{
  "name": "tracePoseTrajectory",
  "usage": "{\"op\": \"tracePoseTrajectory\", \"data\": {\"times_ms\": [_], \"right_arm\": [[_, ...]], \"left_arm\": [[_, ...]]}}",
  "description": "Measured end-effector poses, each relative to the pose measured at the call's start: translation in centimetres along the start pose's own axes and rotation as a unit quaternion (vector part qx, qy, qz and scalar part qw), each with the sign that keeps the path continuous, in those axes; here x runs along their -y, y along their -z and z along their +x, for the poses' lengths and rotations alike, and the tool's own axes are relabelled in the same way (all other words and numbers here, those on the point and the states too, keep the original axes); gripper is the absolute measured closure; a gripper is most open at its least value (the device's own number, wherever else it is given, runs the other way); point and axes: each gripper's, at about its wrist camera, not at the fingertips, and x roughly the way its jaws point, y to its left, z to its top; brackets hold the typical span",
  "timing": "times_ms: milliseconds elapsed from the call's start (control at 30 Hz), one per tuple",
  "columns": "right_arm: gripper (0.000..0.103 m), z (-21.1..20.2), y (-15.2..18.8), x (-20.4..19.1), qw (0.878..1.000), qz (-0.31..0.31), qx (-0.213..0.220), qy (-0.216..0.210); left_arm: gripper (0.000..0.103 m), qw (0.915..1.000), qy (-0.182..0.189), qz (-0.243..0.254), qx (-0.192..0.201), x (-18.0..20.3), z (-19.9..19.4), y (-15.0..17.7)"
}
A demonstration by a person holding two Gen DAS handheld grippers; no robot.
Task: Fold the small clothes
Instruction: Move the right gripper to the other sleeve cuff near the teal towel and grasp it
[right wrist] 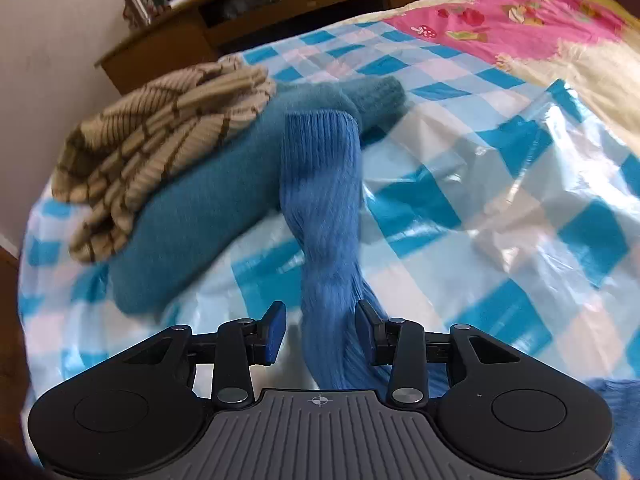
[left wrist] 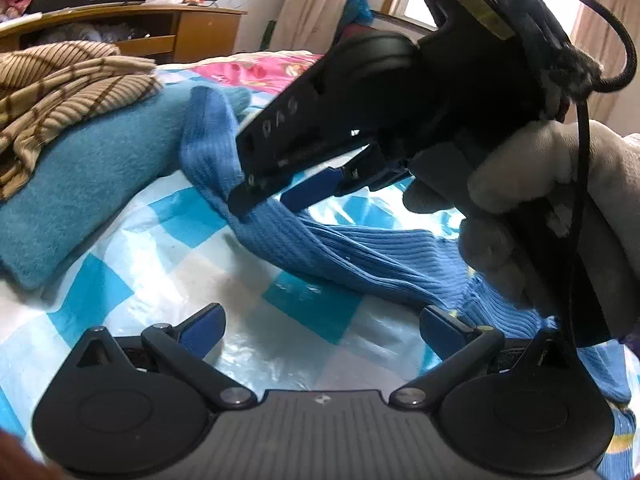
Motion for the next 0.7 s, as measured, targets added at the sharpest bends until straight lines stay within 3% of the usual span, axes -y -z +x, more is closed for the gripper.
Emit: {"op": "tracePoseTrajectory", "data": {"times_ms": [400,700], "right_arm": [[0.065,0.2,-1.7,-0.4,0.997,0.017,0.047,-0.054],[0.064,2.3,-2.9,1.1,0.998,0.043,0.049,-0.004]], "left_arm": [[0.000,0.9989,-0.016,-0.044,0.005,-1.9,0.0,-0.5],[0.000,0.9986,-0.020,-0.049,0.000,-2.0,0.5,-0.7]]}}
